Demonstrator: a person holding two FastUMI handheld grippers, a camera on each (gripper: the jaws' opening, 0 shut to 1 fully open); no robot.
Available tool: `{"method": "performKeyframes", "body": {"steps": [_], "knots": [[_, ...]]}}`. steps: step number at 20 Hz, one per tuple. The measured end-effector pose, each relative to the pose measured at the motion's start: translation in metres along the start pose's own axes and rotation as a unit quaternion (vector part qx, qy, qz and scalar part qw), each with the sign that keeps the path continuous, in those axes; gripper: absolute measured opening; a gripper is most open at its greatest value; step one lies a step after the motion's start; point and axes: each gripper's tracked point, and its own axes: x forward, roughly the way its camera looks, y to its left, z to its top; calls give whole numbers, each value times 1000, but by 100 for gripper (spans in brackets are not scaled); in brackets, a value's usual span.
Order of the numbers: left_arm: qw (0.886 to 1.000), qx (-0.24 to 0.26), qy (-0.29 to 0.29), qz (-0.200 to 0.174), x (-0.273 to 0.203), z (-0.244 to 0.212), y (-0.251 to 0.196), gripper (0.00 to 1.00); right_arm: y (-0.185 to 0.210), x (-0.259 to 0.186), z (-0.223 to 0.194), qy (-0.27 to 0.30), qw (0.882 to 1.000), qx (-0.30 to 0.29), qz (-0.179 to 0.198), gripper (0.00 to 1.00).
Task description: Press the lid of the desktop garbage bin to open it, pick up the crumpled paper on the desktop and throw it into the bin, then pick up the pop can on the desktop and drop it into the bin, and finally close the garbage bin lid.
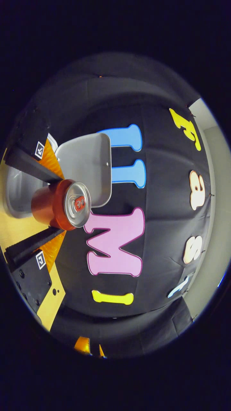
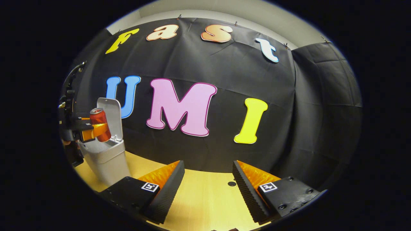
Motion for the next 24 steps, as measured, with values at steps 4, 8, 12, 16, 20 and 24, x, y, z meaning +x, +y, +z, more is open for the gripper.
{"method": "performKeyframes", "body": {"steps": [4, 8, 12, 16, 20, 24], "knots": [[999, 20, 21, 20, 12, -18, 43, 88, 3, -3, 7, -8, 1000, -14, 5, 97], [999, 0, 46, 22, 17, -42, 57, 88, 7, -5, 4, -1, 1000, -18, 8, 97], [998, -9, 55, 30, 20, -49, 62, 89, 14, -2, 3, 1, 1000, -16, 16, 97], [998, -9, 46, 39, 12, -37, 69, 90, 24, 1, 2, 6, 999, -10, 33, 97], [998, -29, 36, 49, 6, -8, 82, 92, 35, 4, 10, -1, 999, -7, 54, 97], [998, -42, 2, 52, 6, 56, 98, 92, 45, 9, 28, -19, 997, -4, 74, 97]]}}
